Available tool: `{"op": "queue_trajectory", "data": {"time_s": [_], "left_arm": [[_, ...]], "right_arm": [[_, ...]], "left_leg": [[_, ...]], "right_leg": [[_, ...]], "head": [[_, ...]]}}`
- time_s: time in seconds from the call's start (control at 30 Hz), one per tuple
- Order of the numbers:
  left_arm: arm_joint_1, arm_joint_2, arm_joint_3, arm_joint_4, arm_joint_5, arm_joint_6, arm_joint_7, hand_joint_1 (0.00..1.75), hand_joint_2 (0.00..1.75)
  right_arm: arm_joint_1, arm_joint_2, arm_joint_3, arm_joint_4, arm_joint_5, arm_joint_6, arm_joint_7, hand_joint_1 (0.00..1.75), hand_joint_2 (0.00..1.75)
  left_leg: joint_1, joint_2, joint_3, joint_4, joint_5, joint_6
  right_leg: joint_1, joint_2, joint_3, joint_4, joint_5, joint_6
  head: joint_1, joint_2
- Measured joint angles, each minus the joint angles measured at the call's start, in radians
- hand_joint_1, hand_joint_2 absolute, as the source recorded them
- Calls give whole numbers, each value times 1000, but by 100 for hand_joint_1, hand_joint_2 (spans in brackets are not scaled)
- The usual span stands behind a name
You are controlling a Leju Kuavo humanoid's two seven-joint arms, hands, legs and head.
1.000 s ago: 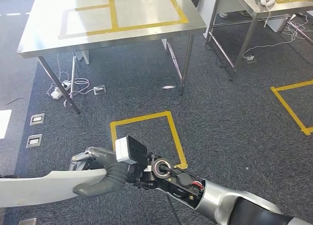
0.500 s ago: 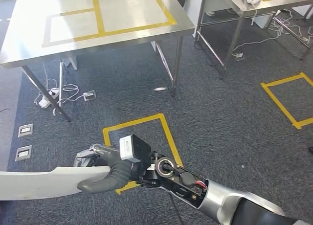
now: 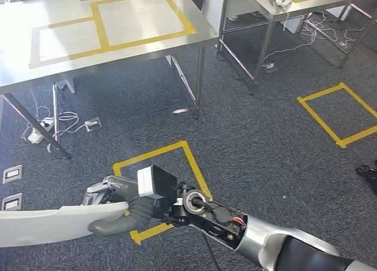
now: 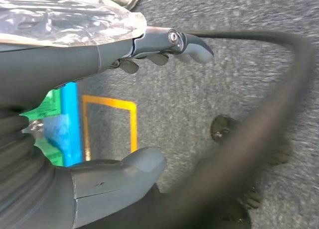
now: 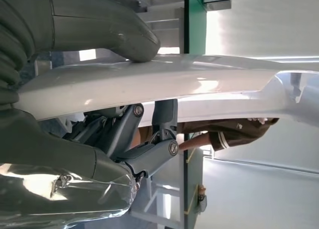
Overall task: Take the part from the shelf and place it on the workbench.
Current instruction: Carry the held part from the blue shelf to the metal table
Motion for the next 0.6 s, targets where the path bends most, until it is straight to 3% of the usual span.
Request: {"op": "queue_trajectory", "data": {"time_s": [0.07, 0.17, 0.2, 0.23, 0.27, 0.33, 0.37, 0.43, 0.53, 0.6], "left_arm": [[1, 0, 0, 0, 0, 0, 0, 0, 175], [1, 0, 0, 0, 0, 0, 0, 0, 175], [1, 0, -1, 0, 0, 0, 0, 0, 175], [2, 0, -1, 0, 0, 0, 0, 0, 175], [2, 0, -1, 0, 0, 0, 0, 0, 175], [3, -1, -1, 0, 0, 0, 0, 0, 175], [3, -2, -1, 0, 0, 0, 0, 0, 175], [1, -3, -2, 0, 0, 0, 0, 0, 175], [0, -2, -6, 0, 0, 0, 0, 0, 175], [-1, -2, -8, 0, 1, 0, 0, 0, 175]], "right_arm": [[-1, 0, 0, -1, 0, 0, 0, 175, 175], [-1, 0, 0, -2, 3, -4, 0, 175, 175], [0, -1, 0, -2, 5, -5, 0, 175, 175], [1, -1, 0, -2, 6, -7, 1, 175, 175], [2, -1, 0, -2, 6, -8, 1, 175, 175], [2, -2, 0, -2, 7, -10, 2, 175, 175], [1, -2, 0, -2, 7, -11, 2, 175, 175], [-1, -2, 0, -3, 8, -14, 2, 175, 175], [-1, -2, -1, -5, 14, -19, 6, 175, 175], [-1, -1, -1, -7, 17, -20, 7, 175, 175]], "left_leg": [[1, 2, 10, -4, -5, 15], [-2, 5, 26, -5, -17, 31], [-5, 5, 31, -5, -21, 33], [-6, 5, 37, -5, -26, 34], [-8, 5, 46, -5, -32, 33], [-9, 4, 65, -5, -45, 30], [-11, 3, 72, -4, -52, 26], [-13, 3, 76, -4, -60, 17], [-13, 6, 78, -5, -67, 2], [-11, 6, 49, 57, -100, -8]], "right_leg": [[-2, -7, -18, 45, -25, 10], [-2, -14, -126, 256, -104, 15], [-2, -14, -162, 313, -115, 14], [-1, -14, -180, 330, -104, 12], [0, -14, -179, 306, -74, 9], [3, -15, -133, 174, 16, -3], [6, -16, -104, 108, 46, -9], [11, -16, -69, 36, 60, -17], [8, -11, -53, 15, 52, -27], [2, -11, -39, 0, 53, -34]], "head": [[4, 0], [13, 0], [15, 0], [15, 0], [16, 0], [19, 0], [19, 0], [18, 0], [15, 0], [10, 0]]}}
